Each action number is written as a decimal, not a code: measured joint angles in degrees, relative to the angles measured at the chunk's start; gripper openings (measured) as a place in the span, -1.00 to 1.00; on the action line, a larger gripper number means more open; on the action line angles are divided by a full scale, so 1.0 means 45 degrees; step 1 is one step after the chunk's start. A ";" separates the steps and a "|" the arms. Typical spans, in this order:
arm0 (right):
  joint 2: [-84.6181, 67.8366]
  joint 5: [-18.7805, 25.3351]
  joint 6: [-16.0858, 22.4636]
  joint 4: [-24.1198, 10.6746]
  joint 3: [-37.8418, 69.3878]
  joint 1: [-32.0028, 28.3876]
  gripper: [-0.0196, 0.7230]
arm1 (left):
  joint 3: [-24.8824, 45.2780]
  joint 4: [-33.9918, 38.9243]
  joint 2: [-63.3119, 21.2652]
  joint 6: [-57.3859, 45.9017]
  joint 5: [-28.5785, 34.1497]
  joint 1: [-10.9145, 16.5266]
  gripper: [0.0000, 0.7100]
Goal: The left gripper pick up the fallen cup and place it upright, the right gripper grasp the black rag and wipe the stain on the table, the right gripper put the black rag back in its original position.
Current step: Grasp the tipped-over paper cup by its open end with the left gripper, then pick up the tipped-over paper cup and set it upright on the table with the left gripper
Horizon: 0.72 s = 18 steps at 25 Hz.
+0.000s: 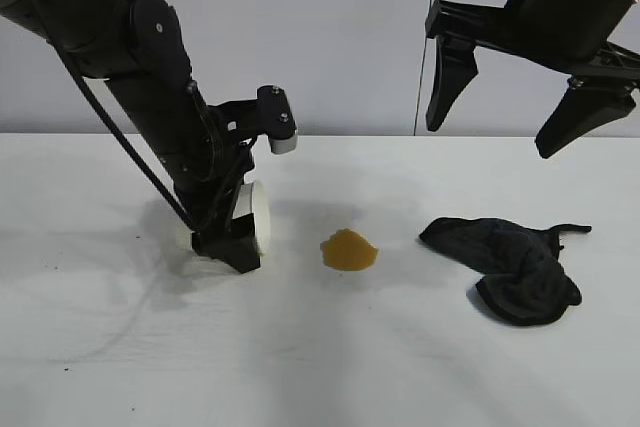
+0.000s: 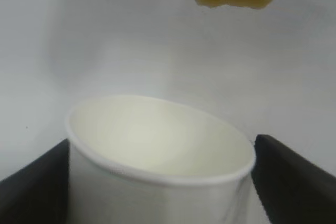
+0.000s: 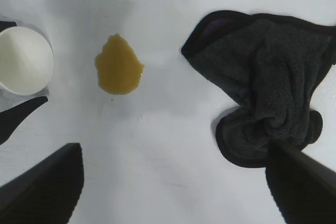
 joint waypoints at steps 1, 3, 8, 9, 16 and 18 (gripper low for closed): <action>0.0000 0.0000 0.0000 0.0000 0.0000 0.0000 0.81 | 0.0000 0.0000 0.0000 0.0000 -0.0012 0.0000 0.52; 0.0000 0.0000 0.0000 0.0000 0.0000 0.0000 0.81 | 0.0000 0.0000 0.0000 0.0015 -0.0012 0.0000 0.46; 0.0000 0.0000 -0.0011 0.0000 0.0000 0.0000 0.81 | 0.0000 -0.0339 0.0000 0.0040 -0.0024 0.0000 0.42; 0.0000 0.0000 -0.0011 0.0000 0.0000 0.0000 0.81 | 0.0000 -0.0611 -0.0046 0.0089 -0.0011 0.0000 0.41; 0.0000 0.0010 -0.0016 0.0000 0.0000 0.0000 0.81 | 0.0000 -0.5436 -0.0822 0.3913 0.1150 0.0982 0.34; 0.0000 0.0010 -0.0027 0.0000 0.0000 0.0000 0.81 | 0.0000 -0.7785 -0.0836 0.5802 0.2385 0.1582 0.34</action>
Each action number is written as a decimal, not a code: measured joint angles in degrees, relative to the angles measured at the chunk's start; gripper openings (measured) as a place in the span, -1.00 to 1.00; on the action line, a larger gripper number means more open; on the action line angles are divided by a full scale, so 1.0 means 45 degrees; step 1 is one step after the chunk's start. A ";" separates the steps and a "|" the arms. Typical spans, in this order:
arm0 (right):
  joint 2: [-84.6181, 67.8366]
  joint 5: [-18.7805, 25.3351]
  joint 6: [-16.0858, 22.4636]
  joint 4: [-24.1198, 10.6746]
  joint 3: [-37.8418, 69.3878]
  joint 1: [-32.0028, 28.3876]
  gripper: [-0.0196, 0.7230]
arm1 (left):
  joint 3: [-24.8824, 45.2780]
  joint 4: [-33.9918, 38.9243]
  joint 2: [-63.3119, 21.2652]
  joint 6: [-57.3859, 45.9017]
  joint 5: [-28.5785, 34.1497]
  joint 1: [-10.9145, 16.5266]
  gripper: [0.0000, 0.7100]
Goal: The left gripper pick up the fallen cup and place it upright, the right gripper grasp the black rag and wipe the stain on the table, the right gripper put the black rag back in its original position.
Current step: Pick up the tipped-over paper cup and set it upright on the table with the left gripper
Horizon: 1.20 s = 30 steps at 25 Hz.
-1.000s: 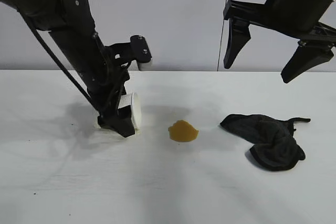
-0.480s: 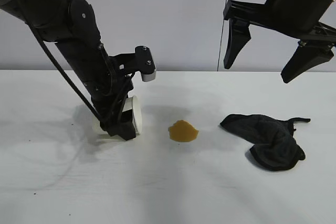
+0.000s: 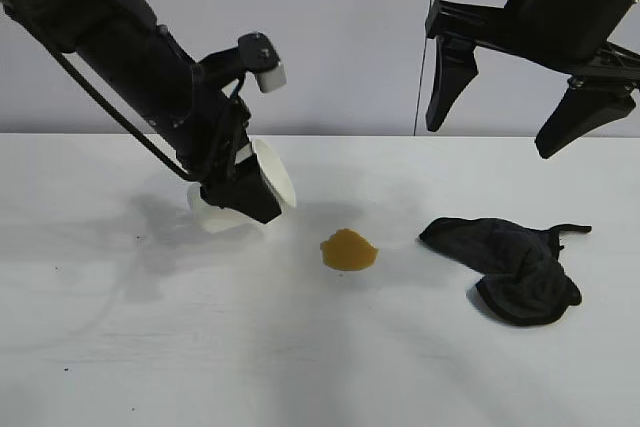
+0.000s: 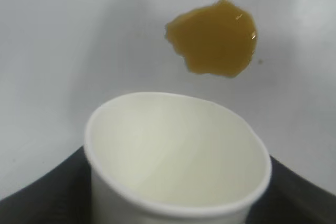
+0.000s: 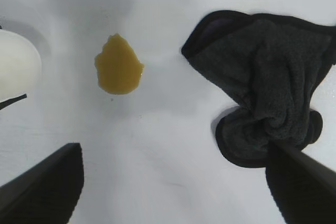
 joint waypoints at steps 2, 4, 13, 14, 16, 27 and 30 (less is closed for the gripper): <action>0.0000 0.0000 -0.0028 0.0000 0.0000 0.0000 0.81 | 0.0000 -0.2401 0.0000 0.2030 0.1505 0.0732 0.34; 0.0000 0.0000 -0.0052 0.0000 0.0000 0.0000 0.81 | 0.0097 -0.4281 0.0000 0.3761 0.3123 0.1374 0.33; 0.0000 0.0000 -0.0231 0.0000 0.0000 0.0000 0.81 | 0.2455 -0.9106 0.0332 0.8814 0.5659 0.3252 0.32; 0.0000 0.0000 -0.0269 0.0000 0.0000 0.0000 0.81 | 0.2677 -0.9511 0.0505 0.9182 0.5647 0.3302 0.32; 0.0000 0.0000 -0.0313 0.0000 0.0000 0.0000 0.81 | 0.2920 -0.9877 0.0783 1.0174 0.5633 0.3284 0.32; 0.0000 -0.0037 -0.0359 0.0000 0.0000 0.0000 0.81 | 0.2960 -1.0169 0.2160 1.2017 0.5550 0.2600 0.32; 0.0000 -0.0037 -0.0359 0.0000 0.0000 0.0000 0.81 | 0.2960 -1.0194 0.2368 1.2139 0.5550 0.2600 0.32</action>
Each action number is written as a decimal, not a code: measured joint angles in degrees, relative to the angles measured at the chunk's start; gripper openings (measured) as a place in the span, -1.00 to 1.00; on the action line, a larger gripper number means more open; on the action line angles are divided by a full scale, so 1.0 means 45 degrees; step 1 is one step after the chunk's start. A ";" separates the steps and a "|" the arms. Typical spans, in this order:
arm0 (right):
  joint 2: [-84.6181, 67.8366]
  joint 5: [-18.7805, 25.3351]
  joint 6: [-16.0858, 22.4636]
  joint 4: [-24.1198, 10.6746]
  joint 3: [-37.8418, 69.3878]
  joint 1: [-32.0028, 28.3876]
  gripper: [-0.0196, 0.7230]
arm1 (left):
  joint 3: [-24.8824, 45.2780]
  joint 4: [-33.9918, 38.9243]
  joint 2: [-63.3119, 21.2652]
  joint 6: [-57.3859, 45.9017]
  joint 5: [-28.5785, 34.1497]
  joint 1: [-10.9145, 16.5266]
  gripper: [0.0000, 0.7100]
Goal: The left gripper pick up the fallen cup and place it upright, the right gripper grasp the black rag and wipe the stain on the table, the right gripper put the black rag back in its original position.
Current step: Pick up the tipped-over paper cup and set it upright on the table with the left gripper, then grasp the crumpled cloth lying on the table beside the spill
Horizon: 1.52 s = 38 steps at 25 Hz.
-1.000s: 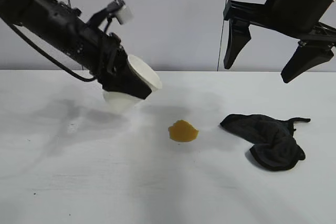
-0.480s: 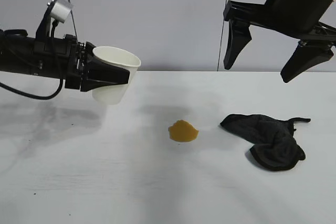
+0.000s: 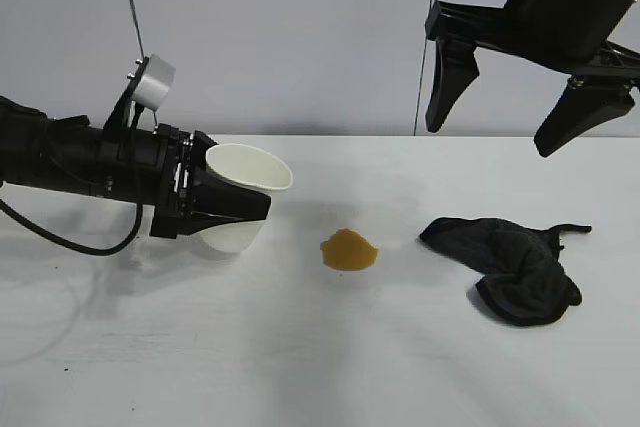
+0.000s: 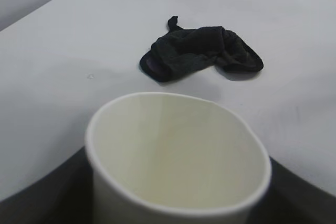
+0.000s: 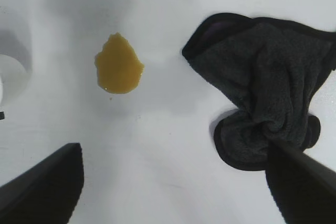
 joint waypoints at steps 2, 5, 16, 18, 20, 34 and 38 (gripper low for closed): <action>0.0000 0.0000 0.0000 0.0000 0.0000 0.0000 0.81 | 0.0000 0.0000 0.0062 0.0027 0.0000 0.0000 0.32; 0.0000 0.0000 -0.0010 0.0000 0.0000 0.0000 0.81 | 0.0000 0.0000 0.0102 0.0005 0.0000 0.0000 0.35; 0.0000 0.0012 -0.0010 0.0000 0.0000 0.0000 0.81 | 0.0000 -0.0010 0.0054 -0.1246 0.0000 0.0120 0.94; 0.0000 0.0012 -0.0010 0.0000 0.0000 0.0000 0.81 | 0.0000 0.0005 -0.0315 -0.2712 -0.0026 0.0268 0.95; 0.0000 0.0012 -0.0010 0.0000 0.0000 0.0000 0.81 | 0.0000 0.0222 -0.1047 -0.4315 -0.0162 0.0412 0.95; 0.0152 0.0057 0.0385 -0.1512 0.0083 0.0000 0.78 | -0.1565 1.1104 -0.5586 -2.3823 -0.5666 -0.0902 0.95; 0.1149 -0.0273 0.1757 -0.3414 0.0671 0.0000 0.78 | -0.1951 1.2390 -0.5586 -2.5623 -0.5365 -0.1151 0.95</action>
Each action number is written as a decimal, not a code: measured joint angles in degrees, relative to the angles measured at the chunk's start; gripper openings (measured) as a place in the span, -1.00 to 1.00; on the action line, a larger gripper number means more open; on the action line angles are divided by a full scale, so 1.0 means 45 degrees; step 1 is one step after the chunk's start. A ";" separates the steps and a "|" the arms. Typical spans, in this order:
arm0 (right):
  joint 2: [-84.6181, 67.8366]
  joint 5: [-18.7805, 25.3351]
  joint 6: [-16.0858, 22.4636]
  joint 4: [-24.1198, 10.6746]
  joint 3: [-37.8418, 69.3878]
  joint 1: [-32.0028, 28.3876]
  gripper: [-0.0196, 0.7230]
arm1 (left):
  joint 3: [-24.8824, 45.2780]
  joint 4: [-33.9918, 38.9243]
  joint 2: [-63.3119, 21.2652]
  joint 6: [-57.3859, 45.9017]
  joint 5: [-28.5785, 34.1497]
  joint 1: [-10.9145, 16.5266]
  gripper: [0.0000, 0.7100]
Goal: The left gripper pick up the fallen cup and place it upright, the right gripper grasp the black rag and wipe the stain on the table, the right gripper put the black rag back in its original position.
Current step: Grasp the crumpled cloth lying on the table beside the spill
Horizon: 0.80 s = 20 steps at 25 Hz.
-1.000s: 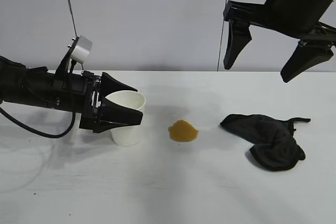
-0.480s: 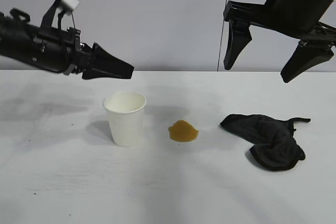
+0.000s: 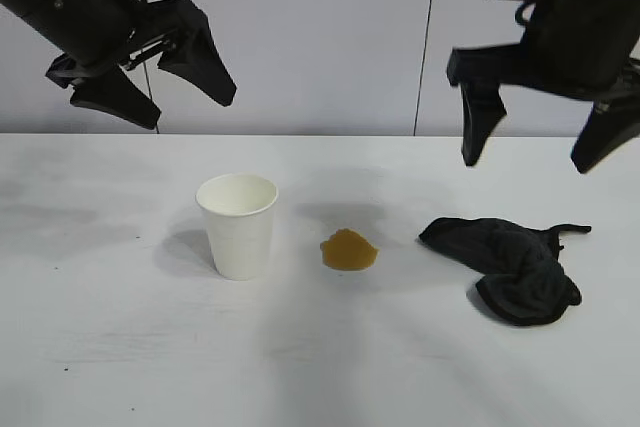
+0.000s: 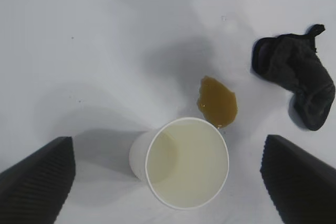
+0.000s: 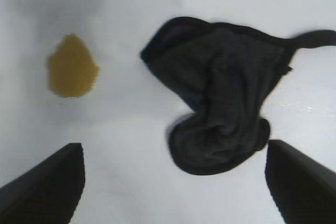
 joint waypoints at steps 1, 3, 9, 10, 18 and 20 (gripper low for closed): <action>0.0249 -0.0236 0.0193 -0.0152 0.0100 0.0000 0.78 | -0.0033 0.0082 0.0000 -0.0131 0.0026 0.0000 0.95; 0.0773 -0.0765 0.0328 -0.0261 0.0121 0.0000 0.78 | -0.0033 0.0131 0.0000 -0.0224 0.0065 0.0000 0.95; 0.1936 -0.1579 0.0436 -0.0299 0.0121 -0.0413 0.75 | -0.0033 0.0189 0.0000 -0.0273 0.0334 0.0000 0.95; 0.2118 -0.1716 0.0445 -0.0314 0.0121 -0.0509 0.69 | -0.0033 0.0177 0.0000 -0.0273 0.0349 0.0000 0.95; 0.3527 -0.2452 0.0564 0.0066 -0.0006 -0.0680 -0.62 | -0.0033 0.0177 0.0000 -0.0282 0.0372 0.0000 0.95; 0.3512 -0.2500 0.0329 0.0483 -0.0033 -0.0680 -0.69 | -0.0033 0.0177 0.0000 -0.0282 0.0372 0.0000 0.95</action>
